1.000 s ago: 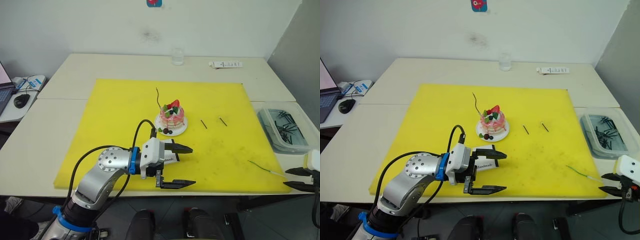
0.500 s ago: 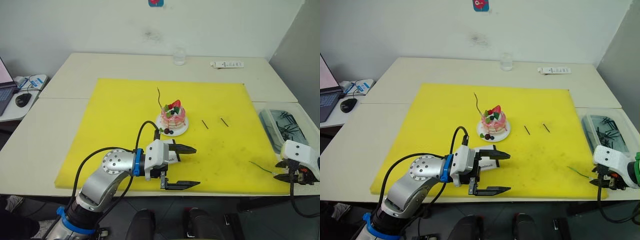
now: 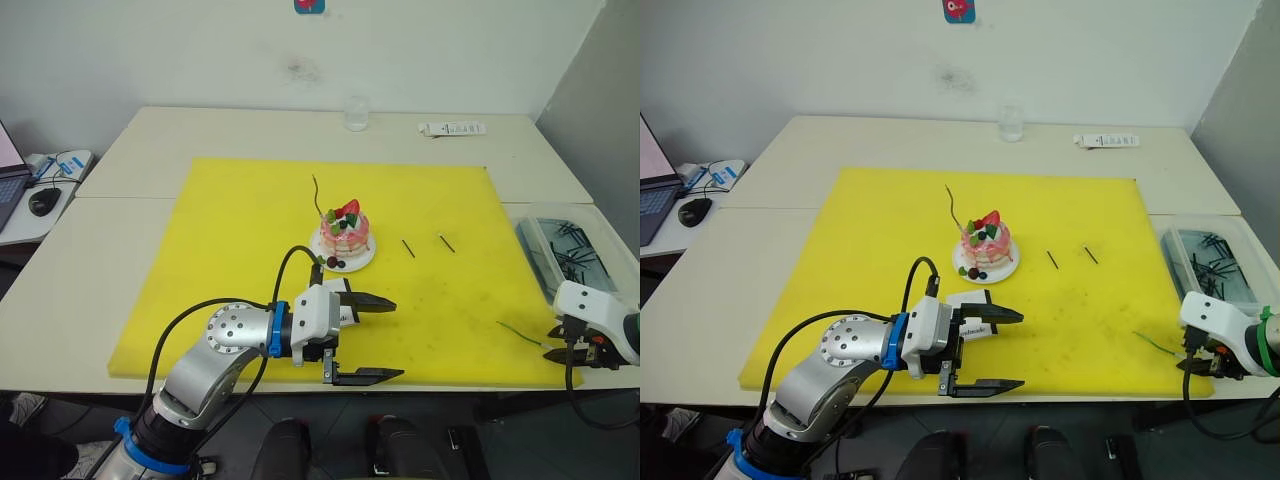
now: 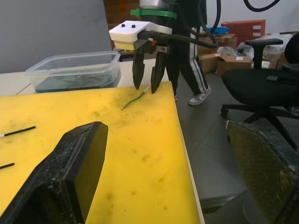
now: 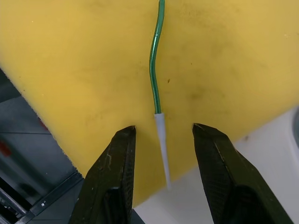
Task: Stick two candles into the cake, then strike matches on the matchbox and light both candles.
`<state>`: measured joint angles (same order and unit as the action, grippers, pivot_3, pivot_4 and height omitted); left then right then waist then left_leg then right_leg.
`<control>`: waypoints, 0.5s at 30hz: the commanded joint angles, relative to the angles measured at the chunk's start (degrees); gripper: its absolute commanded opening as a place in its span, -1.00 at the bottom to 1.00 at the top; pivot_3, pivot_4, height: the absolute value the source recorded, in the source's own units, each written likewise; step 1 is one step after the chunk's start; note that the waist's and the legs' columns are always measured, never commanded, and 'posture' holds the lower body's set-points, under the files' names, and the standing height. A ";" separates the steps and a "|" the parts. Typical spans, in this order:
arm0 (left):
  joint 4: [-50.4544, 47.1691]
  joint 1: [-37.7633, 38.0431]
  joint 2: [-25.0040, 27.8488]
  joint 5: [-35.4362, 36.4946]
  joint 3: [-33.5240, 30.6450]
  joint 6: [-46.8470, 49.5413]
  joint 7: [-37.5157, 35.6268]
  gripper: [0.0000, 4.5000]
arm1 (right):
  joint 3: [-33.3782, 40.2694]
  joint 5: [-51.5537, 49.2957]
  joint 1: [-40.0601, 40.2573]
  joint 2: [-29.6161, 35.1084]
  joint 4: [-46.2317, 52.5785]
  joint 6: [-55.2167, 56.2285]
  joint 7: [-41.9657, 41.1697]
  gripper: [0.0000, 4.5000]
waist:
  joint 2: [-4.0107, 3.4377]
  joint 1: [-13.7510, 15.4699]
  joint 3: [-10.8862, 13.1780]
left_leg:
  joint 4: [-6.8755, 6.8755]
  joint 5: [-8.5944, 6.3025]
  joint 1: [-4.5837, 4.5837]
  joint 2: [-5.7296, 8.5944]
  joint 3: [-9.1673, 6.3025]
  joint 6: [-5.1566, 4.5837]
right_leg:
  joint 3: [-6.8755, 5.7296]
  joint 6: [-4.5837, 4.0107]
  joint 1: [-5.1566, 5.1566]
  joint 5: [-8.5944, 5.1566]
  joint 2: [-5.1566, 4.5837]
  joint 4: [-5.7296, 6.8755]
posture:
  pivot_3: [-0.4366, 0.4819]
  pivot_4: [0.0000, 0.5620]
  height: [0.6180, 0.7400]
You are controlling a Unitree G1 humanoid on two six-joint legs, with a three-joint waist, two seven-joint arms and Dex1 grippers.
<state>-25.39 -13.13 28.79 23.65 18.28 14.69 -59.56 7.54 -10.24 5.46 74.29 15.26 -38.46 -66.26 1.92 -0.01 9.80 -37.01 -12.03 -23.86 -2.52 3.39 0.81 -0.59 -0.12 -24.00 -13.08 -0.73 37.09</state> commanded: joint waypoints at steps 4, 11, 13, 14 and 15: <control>-1.93 -0.84 -0.57 -0.27 0.60 -1.02 0.08 1.00 | -0.09 -0.09 -0.83 0.62 2.30 -0.33 -0.14 -0.13 | 0.00 0.01 0.00 | 0.00 0.00 0.00 0.00 -0.01 0.00 | 0.00 0.00 0.00 0.00 0.00 0.00 | -0.05 -0.47 1.00; -2.23 -1.04 -0.56 -0.17 0.80 -0.77 0.17 1.00 | -0.66 -0.15 -0.58 0.23 2.81 -0.37 -0.07 -0.68 | 0.00 0.01 0.00 | 0.00 0.00 0.00 0.00 0.00 0.00 | 0.00 0.01 0.00 0.01 0.00 0.01 | -0.05 -0.47 1.00; -2.27 -1.08 -0.52 -0.10 0.80 -0.69 0.19 1.00 | -0.93 -0.16 -0.54 0.11 2.72 -0.13 -0.12 -0.98 | 0.00 0.01 0.00 | -0.01 0.00 0.00 0.00 0.00 0.00 | 0.00 0.01 0.00 0.01 0.00 0.01 | -0.05 -0.47 1.00; -2.28 -1.06 -0.41 -0.08 0.83 -0.73 0.05 1.00 | -1.17 -0.12 -0.67 0.08 2.68 -0.06 -0.14 -0.98 | 0.00 0.01 0.00 | -0.01 0.00 0.00 0.00 0.00 0.00 | 0.00 0.01 0.00 0.01 0.00 0.01 | -0.05 -0.47 1.00; -2.36 -1.00 -0.34 0.00 0.83 -0.68 -0.02 1.00 | -1.30 -0.16 -0.77 0.08 2.68 -0.09 -0.20 -0.98 | 0.00 0.01 0.00 | -0.01 0.00 0.00 0.00 0.01 0.00 | 0.00 0.01 0.00 0.01 0.00 0.01 | -0.05 -0.47 1.00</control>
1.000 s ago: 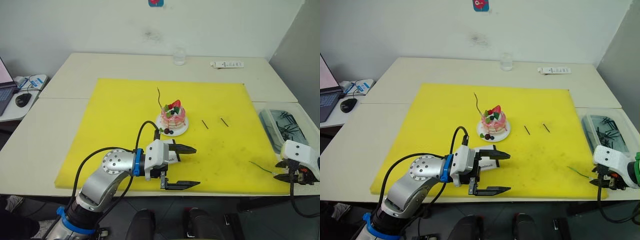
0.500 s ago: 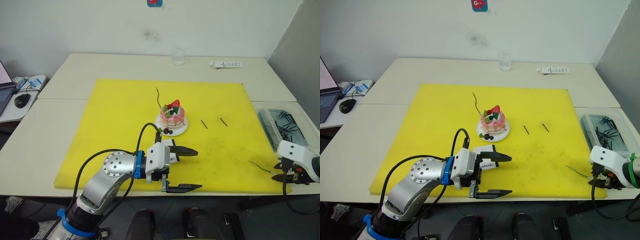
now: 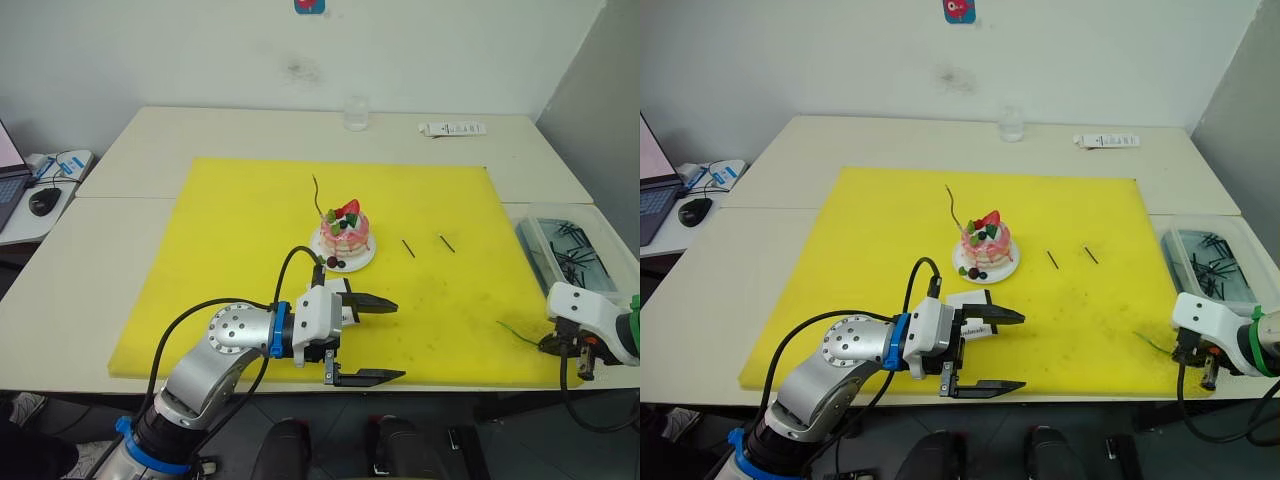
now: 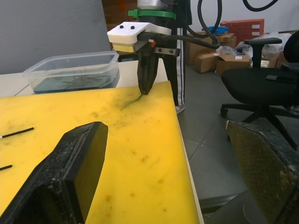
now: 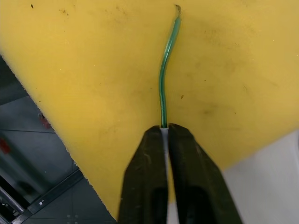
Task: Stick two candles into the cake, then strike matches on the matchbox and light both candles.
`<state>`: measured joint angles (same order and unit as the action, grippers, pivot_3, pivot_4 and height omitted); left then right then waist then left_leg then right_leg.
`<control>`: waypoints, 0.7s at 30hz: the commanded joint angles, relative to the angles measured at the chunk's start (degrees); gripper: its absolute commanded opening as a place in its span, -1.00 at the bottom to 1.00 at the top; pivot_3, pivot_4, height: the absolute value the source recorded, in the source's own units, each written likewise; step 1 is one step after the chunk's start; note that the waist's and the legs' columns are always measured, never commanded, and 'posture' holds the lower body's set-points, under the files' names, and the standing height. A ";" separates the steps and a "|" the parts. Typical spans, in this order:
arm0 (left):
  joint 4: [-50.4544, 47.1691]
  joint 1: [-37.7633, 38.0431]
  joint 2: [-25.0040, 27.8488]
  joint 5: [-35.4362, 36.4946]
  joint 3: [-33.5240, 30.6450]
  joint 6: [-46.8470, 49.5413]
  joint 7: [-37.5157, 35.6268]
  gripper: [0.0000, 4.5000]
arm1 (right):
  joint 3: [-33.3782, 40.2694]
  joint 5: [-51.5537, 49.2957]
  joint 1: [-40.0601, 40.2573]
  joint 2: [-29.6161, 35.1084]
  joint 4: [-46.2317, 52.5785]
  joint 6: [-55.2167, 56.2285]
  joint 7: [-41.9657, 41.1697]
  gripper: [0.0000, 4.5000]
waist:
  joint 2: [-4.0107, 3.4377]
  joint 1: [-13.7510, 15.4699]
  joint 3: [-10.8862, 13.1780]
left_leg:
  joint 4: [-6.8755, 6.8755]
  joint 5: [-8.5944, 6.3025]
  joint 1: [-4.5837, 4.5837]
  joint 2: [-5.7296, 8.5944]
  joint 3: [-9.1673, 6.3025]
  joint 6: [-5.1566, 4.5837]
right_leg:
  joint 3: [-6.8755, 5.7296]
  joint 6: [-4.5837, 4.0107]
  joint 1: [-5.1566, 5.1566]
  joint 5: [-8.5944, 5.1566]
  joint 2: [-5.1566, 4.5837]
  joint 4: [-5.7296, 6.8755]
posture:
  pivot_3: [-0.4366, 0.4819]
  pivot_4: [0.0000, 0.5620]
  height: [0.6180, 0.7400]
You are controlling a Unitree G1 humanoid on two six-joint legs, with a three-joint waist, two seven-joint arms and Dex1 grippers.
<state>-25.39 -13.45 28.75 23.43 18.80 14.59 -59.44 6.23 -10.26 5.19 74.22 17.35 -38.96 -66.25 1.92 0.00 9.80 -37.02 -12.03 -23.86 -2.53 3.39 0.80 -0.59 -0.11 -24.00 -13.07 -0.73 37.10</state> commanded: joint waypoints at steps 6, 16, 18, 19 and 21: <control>-2.35 -0.08 0.38 0.35 -0.03 -0.65 -0.52 1.00 | 1.35 -2.39 -1.90 0.34 1.00 -1.23 -1.41 -0.98 | 0.00 0.00 0.00 | 0.00 0.00 0.00 -0.01 -0.01 0.00 | -0.01 0.00 0.00 0.00 0.00 0.00 | -0.05 -0.47 1.00; -6.69 4.03 0.15 6.94 -10.46 11.72 12.70 1.00 | 5.66 -21.91 -35.78 -37.38 -0.66 -14.58 20.04 -0.98 | 0.29 -1.53 0.18 | -0.02 0.01 0.10 -0.14 -0.52 0.00 | 0.07 0.24 0.03 0.29 0.43 0.18 | -0.05 -0.47 1.00; -7.81 4.66 -1.00 6.97 -11.87 13.26 16.40 1.00 | 5.45 -20.55 -38.27 -45.42 -1.76 -11.16 26.48 -0.98 | 0.25 -1.11 0.16 | -0.01 0.01 0.03 -0.15 -0.61 0.00 | 0.12 0.22 -0.04 0.29 0.48 0.27 | -0.05 -0.47 1.00; -8.40 4.79 -2.45 6.84 -12.78 14.30 19.68 1.00 | 5.04 -19.21 -39.31 -50.06 -3.20 -7.54 30.06 -0.98 | 0.26 -1.04 0.16 | -0.01 0.01 -0.02 -0.16 -0.66 0.00 | 0.06 0.16 -0.04 0.24 0.48 0.28 | -0.05 -0.47 1.00; -9.57 5.14 -4.48 6.04 -14.29 15.43 24.59 1.00 | 4.18 -17.37 -40.64 -57.29 -6.17 -1.46 34.71 -0.98 | 0.21 -0.90 0.13 | 0.01 0.01 -0.04 -0.18 -0.61 0.00 | 0.14 0.15 -0.05 0.23 0.53 0.24 | -0.05 -0.47 1.00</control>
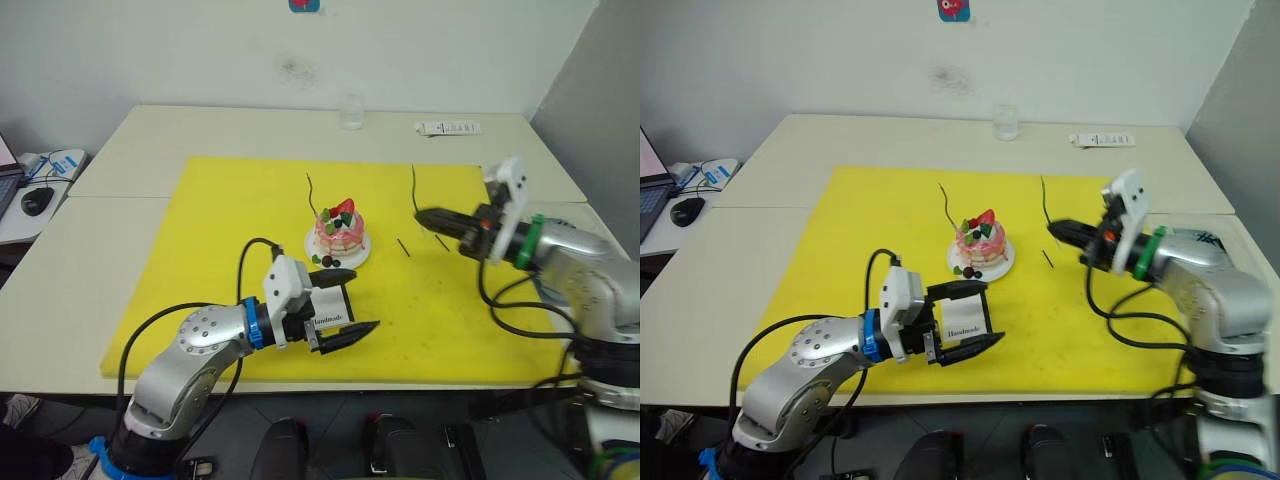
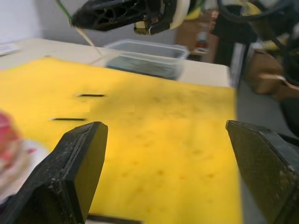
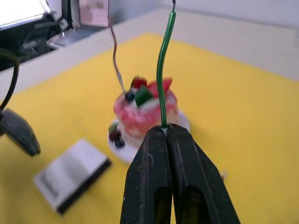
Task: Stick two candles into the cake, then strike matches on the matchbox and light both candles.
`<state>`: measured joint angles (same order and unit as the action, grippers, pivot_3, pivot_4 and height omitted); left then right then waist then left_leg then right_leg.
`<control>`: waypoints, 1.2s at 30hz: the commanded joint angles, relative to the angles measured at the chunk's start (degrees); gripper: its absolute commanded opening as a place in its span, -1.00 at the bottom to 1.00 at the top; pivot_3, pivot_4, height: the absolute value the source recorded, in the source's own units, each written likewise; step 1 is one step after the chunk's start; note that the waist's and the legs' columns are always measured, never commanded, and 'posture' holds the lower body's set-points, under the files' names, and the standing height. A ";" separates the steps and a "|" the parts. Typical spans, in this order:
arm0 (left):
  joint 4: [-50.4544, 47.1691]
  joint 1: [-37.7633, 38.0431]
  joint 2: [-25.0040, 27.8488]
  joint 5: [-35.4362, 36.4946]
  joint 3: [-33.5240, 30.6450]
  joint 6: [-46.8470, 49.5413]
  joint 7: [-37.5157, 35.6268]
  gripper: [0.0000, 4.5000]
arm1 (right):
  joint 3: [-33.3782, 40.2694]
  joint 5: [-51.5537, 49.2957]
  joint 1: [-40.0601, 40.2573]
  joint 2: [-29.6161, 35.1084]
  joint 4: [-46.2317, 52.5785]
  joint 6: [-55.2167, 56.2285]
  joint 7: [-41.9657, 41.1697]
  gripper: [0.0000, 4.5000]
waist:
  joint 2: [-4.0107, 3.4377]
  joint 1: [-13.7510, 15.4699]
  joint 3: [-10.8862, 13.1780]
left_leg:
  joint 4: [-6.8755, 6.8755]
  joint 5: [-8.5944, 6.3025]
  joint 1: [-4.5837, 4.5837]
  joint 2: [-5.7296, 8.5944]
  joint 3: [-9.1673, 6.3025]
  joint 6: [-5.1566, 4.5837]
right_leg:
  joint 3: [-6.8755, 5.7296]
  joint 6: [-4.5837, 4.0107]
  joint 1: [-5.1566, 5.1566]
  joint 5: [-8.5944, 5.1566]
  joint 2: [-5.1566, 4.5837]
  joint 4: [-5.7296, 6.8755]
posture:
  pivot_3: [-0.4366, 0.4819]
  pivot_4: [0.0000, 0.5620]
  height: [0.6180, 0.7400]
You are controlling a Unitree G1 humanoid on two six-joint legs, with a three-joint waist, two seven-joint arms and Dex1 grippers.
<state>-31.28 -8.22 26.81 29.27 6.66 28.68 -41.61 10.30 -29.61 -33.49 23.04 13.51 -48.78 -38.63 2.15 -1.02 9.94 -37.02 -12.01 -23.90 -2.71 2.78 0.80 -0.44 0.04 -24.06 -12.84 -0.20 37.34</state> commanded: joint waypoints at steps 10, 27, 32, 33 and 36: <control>-8.41 3.55 -8.28 -5.70 -2.94 2.47 21.42 1.00 | -6.67 10.23 -1.65 -20.67 -15.37 32.52 12.54 -0.98 | -0.04 0.53 -0.02 | 0.03 0.00 -0.01 0.00 0.35 0.00 | 0.06 0.05 -0.06 0.01 -0.08 -0.05 | -0.05 -0.47 1.00; -10.03 4.02 -4.82 -1.77 -5.54 6.06 20.12 1.00 | -8.94 10.73 1.36 -21.45 -19.91 38.78 12.47 -0.98 | -0.05 0.53 -0.02 | 0.02 0.00 0.15 -0.05 0.26 0.00 | 0.04 -0.26 -0.11 -0.16 -0.05 0.44 | -0.05 -0.47 1.00; -9.10 3.22 -3.83 -1.48 -5.89 5.93 19.34 1.00 | -9.67 11.03 0.69 -22.06 -22.35 40.61 12.32 -0.98 | -0.05 0.52 -0.01 | 0.02 0.00 0.15 -0.06 0.24 0.00 | 0.04 -0.28 -0.11 -0.17 -0.03 0.44 | -0.05 -0.47 1.00; -8.83 2.92 -3.62 -1.36 -6.17 5.93 19.14 1.00 | -9.76 11.06 0.55 -22.16 -22.76 40.86 12.27 -0.98 | -0.05 0.52 -0.01 | 0.02 0.00 0.15 -0.06 0.24 0.00 | 0.05 -0.28 -0.12 -0.17 -0.03 0.44 | -0.05 -0.47 1.00; -8.56 2.38 -3.20 -0.98 -6.72 6.08 18.83 1.00 | -9.75 11.03 0.30 -22.22 -23.58 41.46 12.23 -0.98 | -0.05 0.52 -0.01 | 0.02 0.00 0.14 -0.06 0.20 0.00 | 0.06 -0.27 -0.12 -0.17 -0.04 0.44 | -0.05 -0.47 1.00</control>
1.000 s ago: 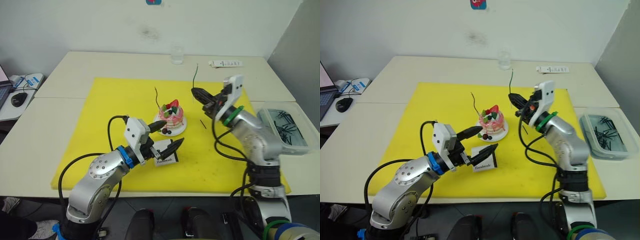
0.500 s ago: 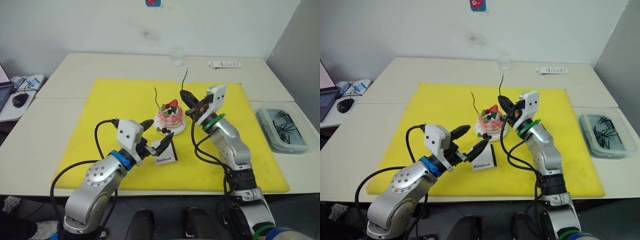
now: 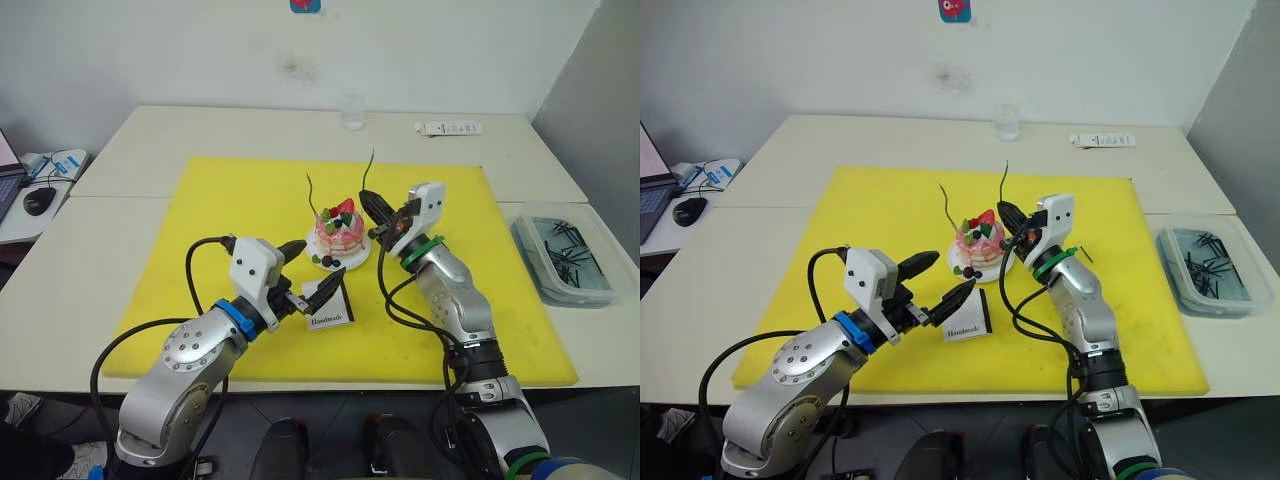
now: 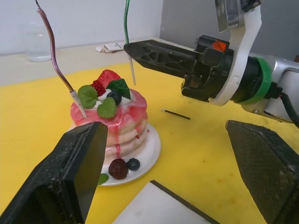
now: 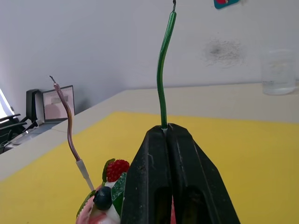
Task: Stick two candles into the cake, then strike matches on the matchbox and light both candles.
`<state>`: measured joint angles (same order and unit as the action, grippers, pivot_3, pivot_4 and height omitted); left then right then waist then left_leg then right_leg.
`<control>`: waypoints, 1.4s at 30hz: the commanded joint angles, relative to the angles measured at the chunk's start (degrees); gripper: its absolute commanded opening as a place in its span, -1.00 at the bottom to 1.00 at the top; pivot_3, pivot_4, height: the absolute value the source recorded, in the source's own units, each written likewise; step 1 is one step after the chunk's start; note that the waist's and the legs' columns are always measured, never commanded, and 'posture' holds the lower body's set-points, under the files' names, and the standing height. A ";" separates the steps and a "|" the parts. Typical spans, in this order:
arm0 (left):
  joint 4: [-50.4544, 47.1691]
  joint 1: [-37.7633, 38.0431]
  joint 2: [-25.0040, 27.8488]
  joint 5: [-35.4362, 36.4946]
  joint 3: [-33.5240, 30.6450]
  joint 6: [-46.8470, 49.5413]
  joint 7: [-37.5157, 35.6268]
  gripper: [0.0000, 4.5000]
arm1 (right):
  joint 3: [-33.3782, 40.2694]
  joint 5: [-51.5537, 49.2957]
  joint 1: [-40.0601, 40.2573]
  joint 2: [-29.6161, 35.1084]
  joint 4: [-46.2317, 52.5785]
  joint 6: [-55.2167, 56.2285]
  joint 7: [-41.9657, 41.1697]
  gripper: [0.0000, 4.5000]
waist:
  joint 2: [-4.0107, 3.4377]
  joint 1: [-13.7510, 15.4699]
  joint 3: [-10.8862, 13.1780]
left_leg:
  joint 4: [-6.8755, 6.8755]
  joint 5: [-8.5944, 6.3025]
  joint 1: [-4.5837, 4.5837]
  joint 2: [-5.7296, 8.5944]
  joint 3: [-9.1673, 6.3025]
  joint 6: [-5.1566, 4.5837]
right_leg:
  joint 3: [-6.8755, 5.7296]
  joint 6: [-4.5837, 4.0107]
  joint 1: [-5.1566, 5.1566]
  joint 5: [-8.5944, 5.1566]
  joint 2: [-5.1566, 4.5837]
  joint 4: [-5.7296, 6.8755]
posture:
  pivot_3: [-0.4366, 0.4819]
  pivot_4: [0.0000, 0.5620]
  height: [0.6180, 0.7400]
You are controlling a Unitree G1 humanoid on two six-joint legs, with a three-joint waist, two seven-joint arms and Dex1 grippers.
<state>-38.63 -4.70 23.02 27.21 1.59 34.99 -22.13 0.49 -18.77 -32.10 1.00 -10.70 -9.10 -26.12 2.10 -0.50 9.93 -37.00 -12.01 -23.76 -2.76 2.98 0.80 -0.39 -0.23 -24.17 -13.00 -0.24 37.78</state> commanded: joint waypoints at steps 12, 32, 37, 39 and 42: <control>-1.92 -1.02 1.05 1.17 -1.52 0.46 -0.69 1.00 | -0.09 0.09 -0.32 -0.33 0.03 2.27 -0.14 -0.98 | 0.00 0.00 0.00 | 0.01 0.00 -0.01 -0.01 -0.02 0.00 | -0.01 0.00 -0.01 -0.01 -0.01 -0.01 | -0.05 -0.47 1.00; -2.56 -1.71 1.05 1.51 -1.54 1.66 -0.55 1.00 | -0.11 2.02 0.51 -0.67 -1.03 2.86 0.92 -0.98 | -0.02 -0.01 0.01 | 0.05 0.00 -0.01 -0.02 -0.03 0.00 | -0.01 -0.04 -0.02 -0.03 -0.02 -0.05 | -0.05 -0.47 1.00; -2.42 -2.00 0.98 1.46 -1.42 1.81 -0.61 1.00 | -0.18 2.21 0.54 -0.38 -1.20 3.17 1.20 -0.98 | -0.02 0.00 0.01 | 0.05 0.00 -0.02 -0.02 -0.04 0.00 | -0.02 -0.05 -0.02 -0.04 -0.02 -0.05 | -0.05 -0.47 1.00; -2.31 -2.11 0.96 1.46 -1.46 1.81 -0.61 1.00 | -0.42 2.10 0.71 -0.33 -1.20 2.86 1.06 -0.98 | -0.02 -0.01 0.01 | 0.05 0.00 -0.02 -0.02 -0.05 0.01 | -0.02 -0.05 -0.03 -0.04 -0.02 -0.06 | -0.05 -0.47 1.00; -2.27 -2.04 0.98 1.40 -1.49 1.75 -0.64 1.00 | -0.86 1.73 1.39 -0.56 -0.86 2.24 0.72 -0.98 | -0.02 -0.01 0.01 | 0.06 0.00 -0.02 -0.02 -0.05 0.01 | -0.02 -0.05 -0.02 -0.04 -0.02 -0.07 | -0.05 -0.47 1.00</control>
<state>-38.71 -6.07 24.16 28.00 0.33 37.11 -23.02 -0.22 -16.87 -30.86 0.56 -12.62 -7.09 -25.02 2.08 -0.51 9.95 -36.93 -12.02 -23.79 -2.78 2.93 0.81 -0.41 -0.29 -24.20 -13.05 -0.27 37.70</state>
